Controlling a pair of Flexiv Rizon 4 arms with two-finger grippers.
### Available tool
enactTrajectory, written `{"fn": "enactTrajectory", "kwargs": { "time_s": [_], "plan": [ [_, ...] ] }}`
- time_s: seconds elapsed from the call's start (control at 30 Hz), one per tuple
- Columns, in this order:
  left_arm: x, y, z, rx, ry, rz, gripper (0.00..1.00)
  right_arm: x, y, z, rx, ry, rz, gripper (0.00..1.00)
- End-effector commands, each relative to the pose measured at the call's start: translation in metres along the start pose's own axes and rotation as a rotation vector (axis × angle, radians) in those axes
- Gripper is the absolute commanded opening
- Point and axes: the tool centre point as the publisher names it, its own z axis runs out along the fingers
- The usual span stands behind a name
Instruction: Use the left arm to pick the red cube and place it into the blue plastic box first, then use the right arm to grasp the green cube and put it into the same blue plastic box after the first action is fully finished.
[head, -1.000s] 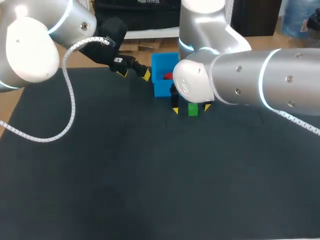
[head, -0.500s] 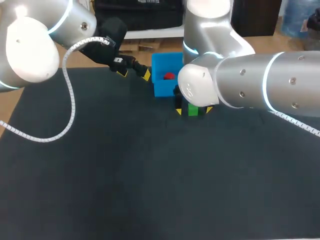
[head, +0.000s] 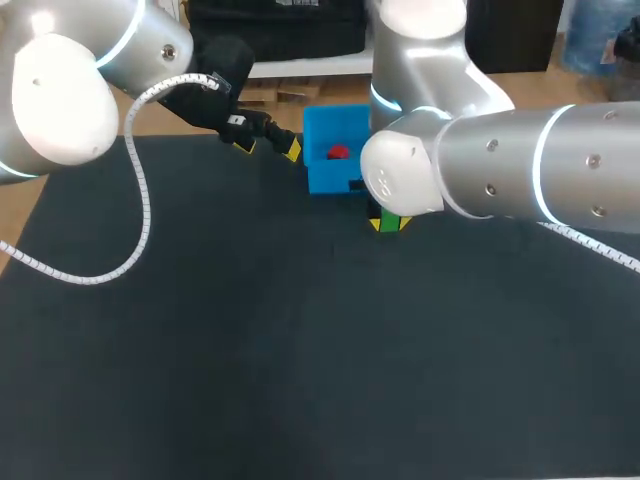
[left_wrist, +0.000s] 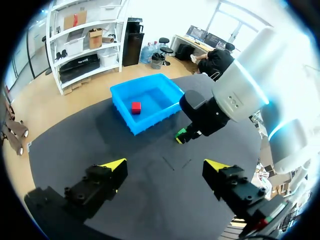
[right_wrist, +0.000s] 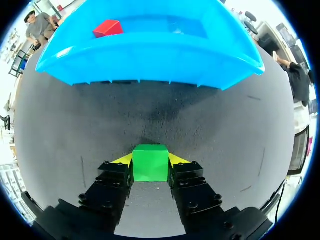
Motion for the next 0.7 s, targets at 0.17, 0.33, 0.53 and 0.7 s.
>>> {"fn": "enactTrajectory", "kwargs": {
  "time_s": [0.17,0.33,0.53,0.7],
  "plan": [
    [0.000,-0.001,0.000,-0.003,0.002,-0.001,1.00,0.005,-0.002,-0.004,0.012,0.002,-0.002,0.00],
    [0.000,-0.001,0.000,-0.003,0.002,-0.001,1.00,0.006,-0.007,-0.011,0.022,0.005,0.000,0.00],
    [0.000,-0.001,0.000,-0.003,0.002,-0.001,1.00,0.005,-0.012,-0.021,0.031,0.001,0.003,0.00],
    [0.000,-0.001,0.000,-0.003,0.002,-0.001,1.00,0.005,-0.014,-0.027,0.033,-0.006,0.003,0.00]
  ]
}}
